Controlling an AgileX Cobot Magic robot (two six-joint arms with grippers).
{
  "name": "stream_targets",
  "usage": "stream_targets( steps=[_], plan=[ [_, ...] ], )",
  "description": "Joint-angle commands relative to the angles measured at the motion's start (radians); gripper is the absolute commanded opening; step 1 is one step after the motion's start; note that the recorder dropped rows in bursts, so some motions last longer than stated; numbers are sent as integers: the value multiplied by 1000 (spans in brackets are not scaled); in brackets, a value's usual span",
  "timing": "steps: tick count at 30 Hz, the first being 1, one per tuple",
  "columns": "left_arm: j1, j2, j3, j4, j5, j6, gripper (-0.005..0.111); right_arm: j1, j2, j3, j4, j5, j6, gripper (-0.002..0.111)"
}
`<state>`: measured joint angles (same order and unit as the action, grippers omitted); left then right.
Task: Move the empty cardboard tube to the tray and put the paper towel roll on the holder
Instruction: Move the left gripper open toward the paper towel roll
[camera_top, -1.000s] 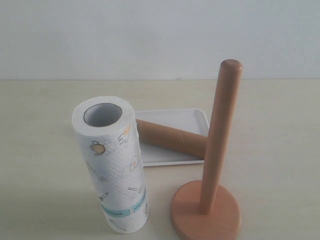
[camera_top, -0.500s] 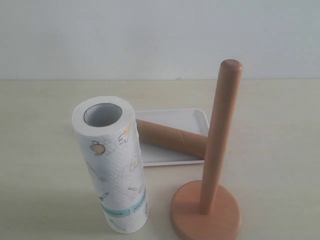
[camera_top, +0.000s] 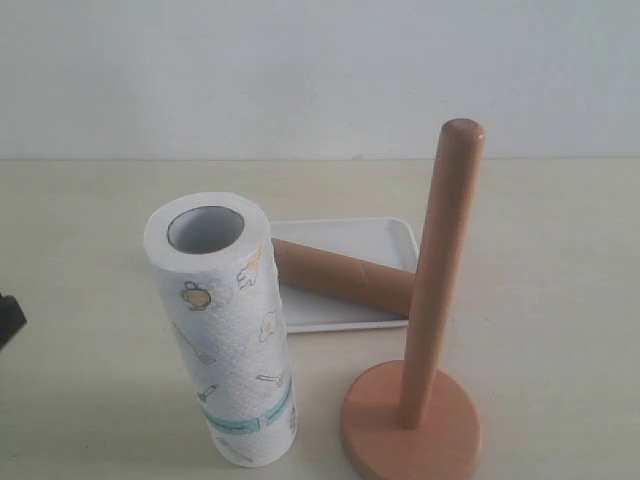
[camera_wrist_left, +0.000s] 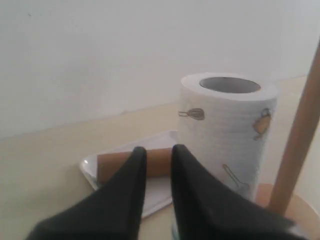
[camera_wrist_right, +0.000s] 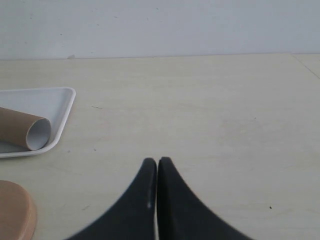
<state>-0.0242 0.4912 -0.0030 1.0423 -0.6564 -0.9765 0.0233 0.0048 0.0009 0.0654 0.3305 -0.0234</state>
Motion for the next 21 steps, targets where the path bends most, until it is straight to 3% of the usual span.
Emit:
stream_targets(
  steps=[1, 5, 6, 12, 17, 21],
  plan=[
    [2, 4, 3, 82, -42, -121, 59, -3, -5, -1, 2, -4, -1, 0],
    [2, 4, 3, 60, -62, -204, 105, -3, -5, -1, 2, -4, -1, 0],
    [2, 4, 3, 60, -77, -220, 110, -3, -5, -1, 2, -4, -1, 0],
    [2, 4, 3, 79, -140, -188, 110, -3, -5, -1, 2, -4, -1, 0],
    [2, 4, 3, 222, -137, -133, 110, -3, -5, -1, 2, -4, -1, 0],
    [2, 4, 3, 197, -151, -93, 110, -3, -5, -1, 2, -4, -1, 0]
  ],
)
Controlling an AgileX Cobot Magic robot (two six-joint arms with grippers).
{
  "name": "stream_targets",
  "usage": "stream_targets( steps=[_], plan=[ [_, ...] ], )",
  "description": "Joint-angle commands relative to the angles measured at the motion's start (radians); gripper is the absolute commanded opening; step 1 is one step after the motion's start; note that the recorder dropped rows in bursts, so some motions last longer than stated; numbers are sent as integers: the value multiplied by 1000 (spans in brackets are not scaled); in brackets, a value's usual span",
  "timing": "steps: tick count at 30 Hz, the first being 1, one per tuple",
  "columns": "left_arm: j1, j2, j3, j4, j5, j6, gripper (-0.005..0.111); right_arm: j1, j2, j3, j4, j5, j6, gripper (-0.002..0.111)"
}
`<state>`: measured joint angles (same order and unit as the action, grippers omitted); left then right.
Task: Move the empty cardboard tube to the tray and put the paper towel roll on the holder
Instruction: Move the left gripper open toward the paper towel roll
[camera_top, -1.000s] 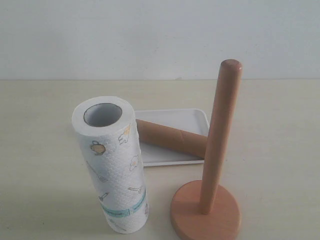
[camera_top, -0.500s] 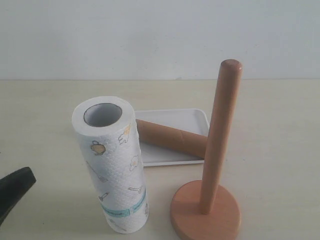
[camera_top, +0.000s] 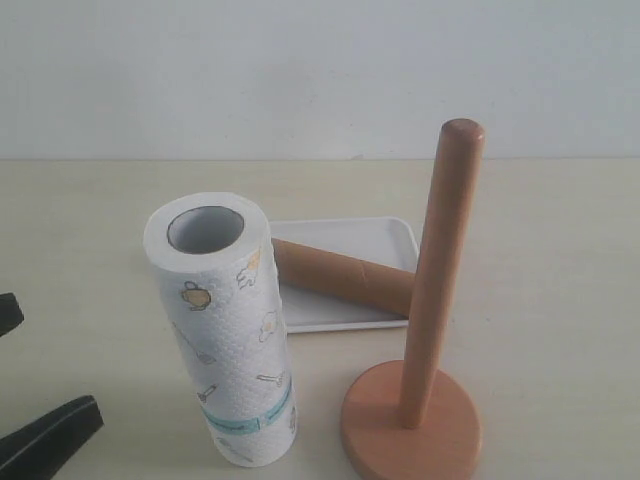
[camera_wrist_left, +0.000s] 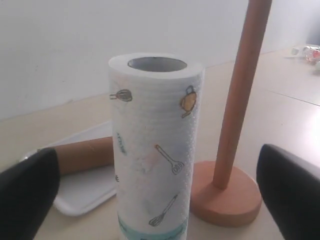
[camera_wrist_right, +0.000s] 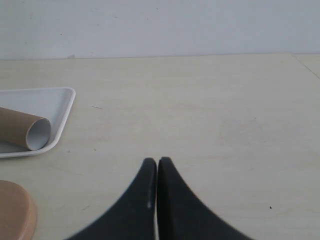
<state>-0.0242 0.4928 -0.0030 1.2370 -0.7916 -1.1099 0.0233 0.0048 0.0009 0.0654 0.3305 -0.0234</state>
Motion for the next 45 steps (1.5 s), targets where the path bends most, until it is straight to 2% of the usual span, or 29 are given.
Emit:
stream_targets(
  steps=[1, 7, 16, 21, 26, 32, 35, 39, 45],
  plan=[
    [2, 2, 3, -2, -16, 50, 110, -3, -5, -1, 2, -4, -1, 0],
    [2, 3, 3, -2, -43, 57, 110, -3, -5, -1, 2, -4, -1, 0],
    [2, 53, 3, -81, -70, 91, 110, -3, -5, -1, 2, -4, -1, 0],
    [2, 232, -54, -76, -96, 181, 110, -3, -5, -1, 2, -4, -1, 0],
    [2, 448, -59, -161, -259, 395, 110, -3, -5, -1, 2, -4, -1, 0],
    [2, 715, -61, -196, -405, 606, 110, -3, -5, -1, 2, -4, -1, 0],
    [2, 819, -77, -269, -414, 664, 110, -3, -5, -1, 2, -4, -1, 0],
    [0, 934, -125, -220, -429, 716, 110, -3, -5, -1, 2, -4, -1, 0],
    [-72, 1053, -199, -220, -429, 761, 110, -3, -5, -1, 2, -4, -1, 0]
  ],
)
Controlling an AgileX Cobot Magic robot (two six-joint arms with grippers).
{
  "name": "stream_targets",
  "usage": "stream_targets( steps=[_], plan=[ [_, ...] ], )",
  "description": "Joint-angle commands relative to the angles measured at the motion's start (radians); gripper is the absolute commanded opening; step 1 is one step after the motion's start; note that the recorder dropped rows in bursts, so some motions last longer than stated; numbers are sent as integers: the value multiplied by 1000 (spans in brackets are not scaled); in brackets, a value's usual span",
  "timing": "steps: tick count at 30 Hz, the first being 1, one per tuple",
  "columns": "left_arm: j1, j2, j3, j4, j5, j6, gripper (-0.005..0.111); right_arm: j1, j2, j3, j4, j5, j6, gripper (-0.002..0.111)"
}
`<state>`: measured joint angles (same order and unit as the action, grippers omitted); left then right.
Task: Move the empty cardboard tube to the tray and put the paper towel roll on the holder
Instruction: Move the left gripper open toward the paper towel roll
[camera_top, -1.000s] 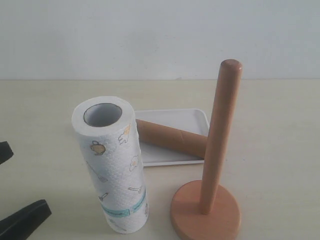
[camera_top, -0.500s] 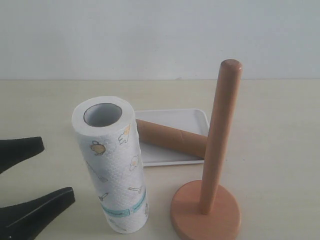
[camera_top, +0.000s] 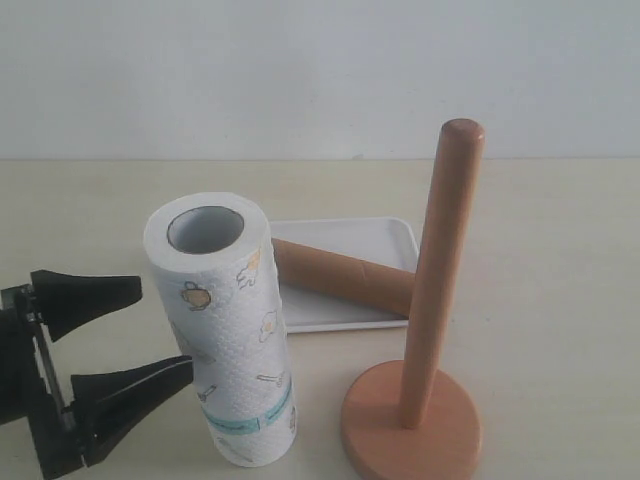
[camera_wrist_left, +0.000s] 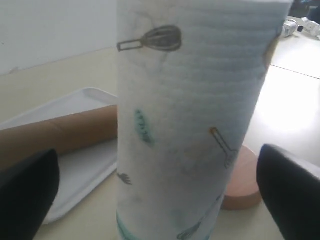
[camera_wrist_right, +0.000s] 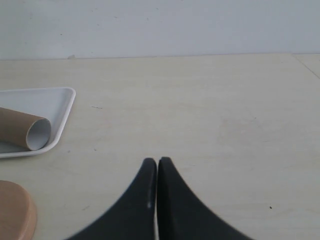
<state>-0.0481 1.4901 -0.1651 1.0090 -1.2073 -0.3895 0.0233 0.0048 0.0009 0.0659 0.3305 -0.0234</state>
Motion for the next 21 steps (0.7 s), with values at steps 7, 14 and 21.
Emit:
stream_targets(
  steps=[7, 14, 21],
  plan=[
    [-152, 109, -110, -27, -14, 55, 110, -3, -5, -1, 2, -4, -1, 0],
    [-237, 175, -198, -33, -14, 55, 110, -3, -5, -1, 2, -4, -1, 0],
    [-279, 257, -259, -53, -14, 44, 110, -3, -5, -1, 2, -4, -1, 0]
  ],
)
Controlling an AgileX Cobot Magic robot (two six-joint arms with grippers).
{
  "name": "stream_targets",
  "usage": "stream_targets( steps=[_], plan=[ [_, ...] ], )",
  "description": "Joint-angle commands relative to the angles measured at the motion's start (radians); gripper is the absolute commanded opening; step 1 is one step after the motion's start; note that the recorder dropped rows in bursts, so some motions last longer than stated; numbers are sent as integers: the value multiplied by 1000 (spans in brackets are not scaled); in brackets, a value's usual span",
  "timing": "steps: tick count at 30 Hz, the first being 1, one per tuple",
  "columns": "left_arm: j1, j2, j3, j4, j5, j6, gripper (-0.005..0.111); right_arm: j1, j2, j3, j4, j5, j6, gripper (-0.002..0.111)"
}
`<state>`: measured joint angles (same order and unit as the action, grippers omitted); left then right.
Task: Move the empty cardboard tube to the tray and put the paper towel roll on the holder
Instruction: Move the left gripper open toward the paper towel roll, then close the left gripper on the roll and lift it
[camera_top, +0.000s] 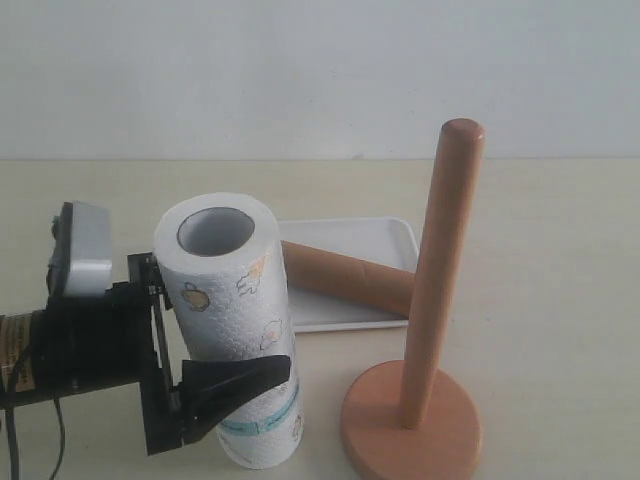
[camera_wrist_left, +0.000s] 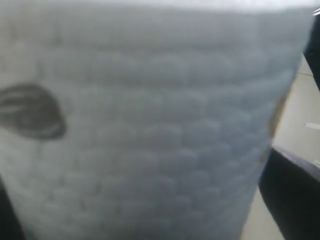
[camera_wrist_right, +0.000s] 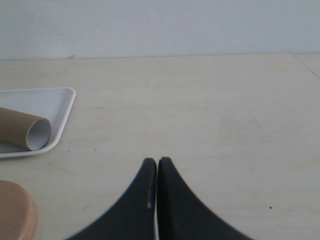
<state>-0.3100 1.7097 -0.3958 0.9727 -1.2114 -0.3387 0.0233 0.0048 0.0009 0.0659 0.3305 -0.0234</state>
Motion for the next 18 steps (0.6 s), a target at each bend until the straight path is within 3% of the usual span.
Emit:
stream_targets(
  steps=[1, 5, 7, 11, 14, 16, 18],
  plan=[
    [-17, 48, -34, -23, -10, -7, 110, -3, -5, -1, 2, -4, -1, 0],
    [-17, 90, -66, -40, -10, -54, 103, -3, -5, -1, 2, -4, -1, 0],
    [-14, 99, -70, -20, -10, -78, 88, -3, -5, -1, 2, -4, -1, 0],
    [-13, 101, -70, -2, -10, -90, 42, -3, -5, -1, 2, -4, -1, 0],
    [-13, 101, -70, -12, -10, -90, 16, -3, -5, -1, 2, -4, -1, 0],
    [-13, 101, -70, -12, -10, -90, 4, -3, -5, -1, 2, -4, -1, 0],
    [-13, 101, -70, -9, -10, -90, 4, -3, -5, -1, 2, -4, -1, 0]
  ],
)
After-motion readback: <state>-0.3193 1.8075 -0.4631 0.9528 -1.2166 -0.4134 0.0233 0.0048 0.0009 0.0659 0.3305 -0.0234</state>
